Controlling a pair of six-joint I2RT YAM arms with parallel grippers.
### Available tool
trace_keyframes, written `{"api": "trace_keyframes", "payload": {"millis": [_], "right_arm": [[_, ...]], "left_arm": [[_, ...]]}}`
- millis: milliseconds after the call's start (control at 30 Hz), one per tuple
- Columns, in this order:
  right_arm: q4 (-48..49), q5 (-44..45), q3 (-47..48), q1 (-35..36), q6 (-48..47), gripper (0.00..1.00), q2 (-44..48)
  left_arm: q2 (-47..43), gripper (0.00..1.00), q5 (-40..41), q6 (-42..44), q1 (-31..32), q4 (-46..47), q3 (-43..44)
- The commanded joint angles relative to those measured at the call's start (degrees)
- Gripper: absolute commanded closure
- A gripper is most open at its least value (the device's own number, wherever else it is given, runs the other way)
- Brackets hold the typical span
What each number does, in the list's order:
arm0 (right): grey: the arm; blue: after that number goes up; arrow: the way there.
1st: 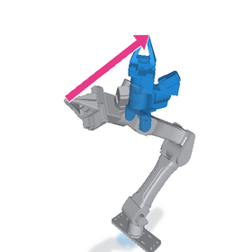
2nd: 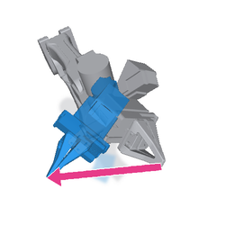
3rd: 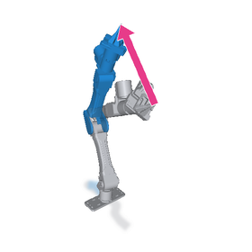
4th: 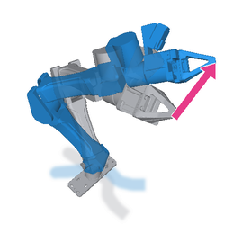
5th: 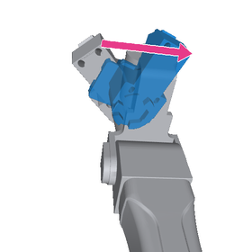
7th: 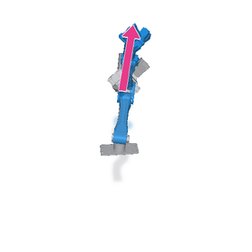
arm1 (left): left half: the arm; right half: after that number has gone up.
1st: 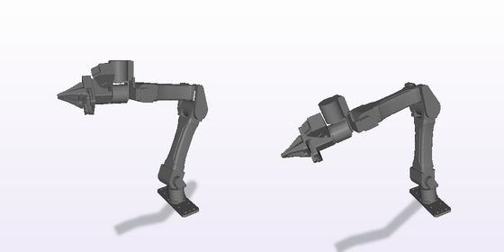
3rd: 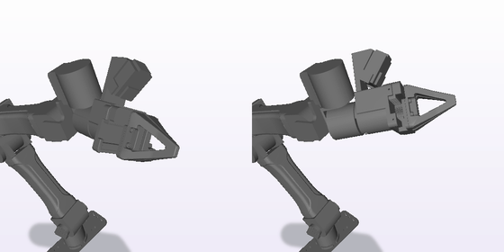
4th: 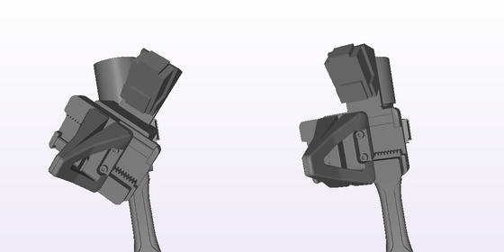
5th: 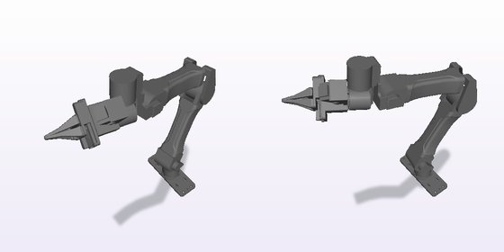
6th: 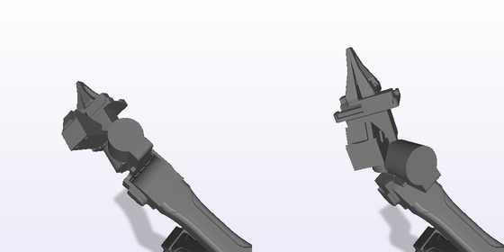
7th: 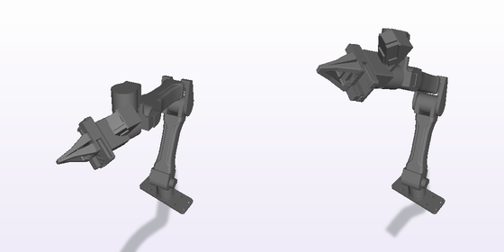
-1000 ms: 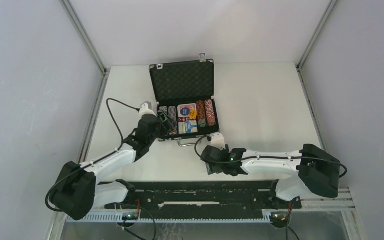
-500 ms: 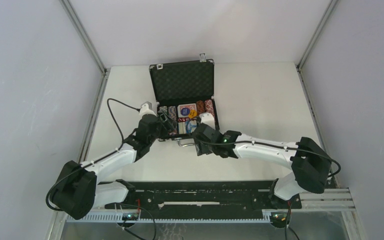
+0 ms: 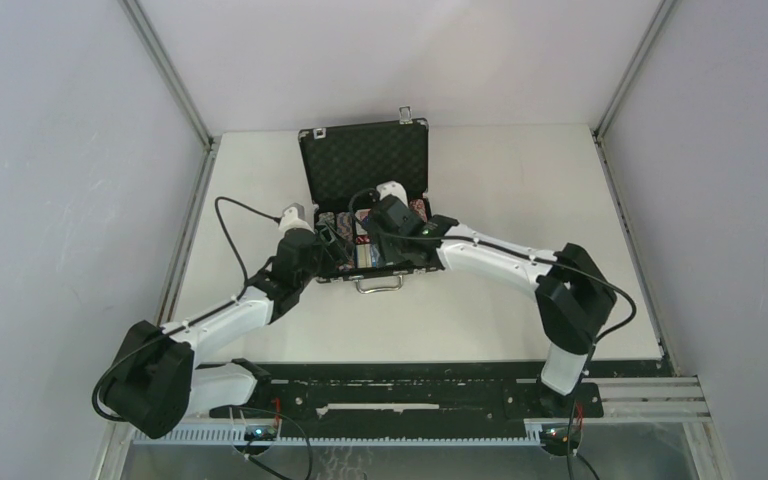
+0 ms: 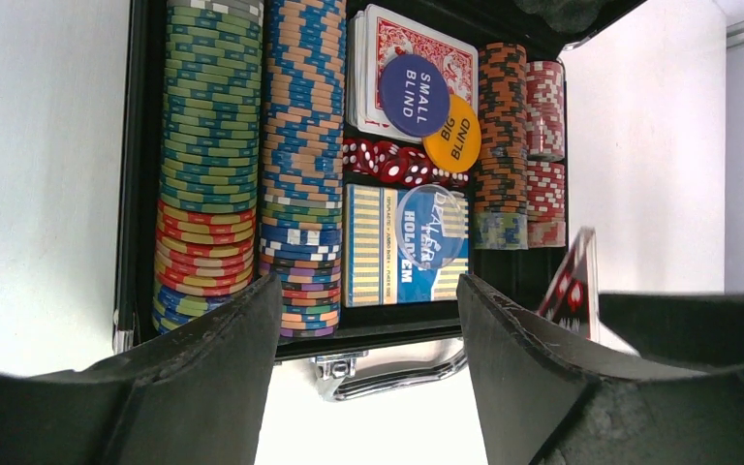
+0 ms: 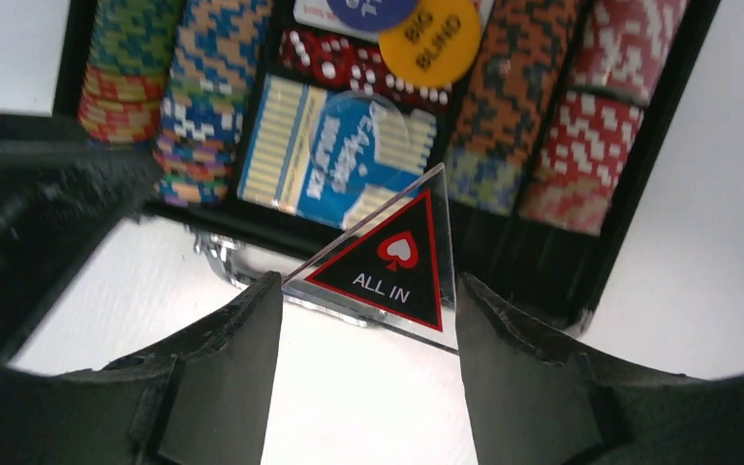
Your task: Pack up texas hold em set
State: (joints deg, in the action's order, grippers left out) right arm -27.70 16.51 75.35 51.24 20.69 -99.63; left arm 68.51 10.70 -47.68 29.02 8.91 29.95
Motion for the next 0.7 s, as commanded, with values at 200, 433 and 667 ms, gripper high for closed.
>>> {"api": "trace_keyframes", "payload": {"millis": [200,433,667], "right_arm": [[-2.1,-2.7,15.9,-2.0,-5.5,0.38,-12.1],[-1.9,-4.9,20.4,-2.4,-5.7,0.37,-17.8],[-2.7,-5.6,23.1,-2.5,-5.1,0.28,-19.7]], "left_arm": [[-1.5,0.29,0.9,-0.4,0.1,1.1,-0.5],[-8.4,0.3,6.2,0.5,0.1,0.0,-2.6],[-7.1,0.29,5.9,0.5,0.1,-0.3,-2.1]]}}
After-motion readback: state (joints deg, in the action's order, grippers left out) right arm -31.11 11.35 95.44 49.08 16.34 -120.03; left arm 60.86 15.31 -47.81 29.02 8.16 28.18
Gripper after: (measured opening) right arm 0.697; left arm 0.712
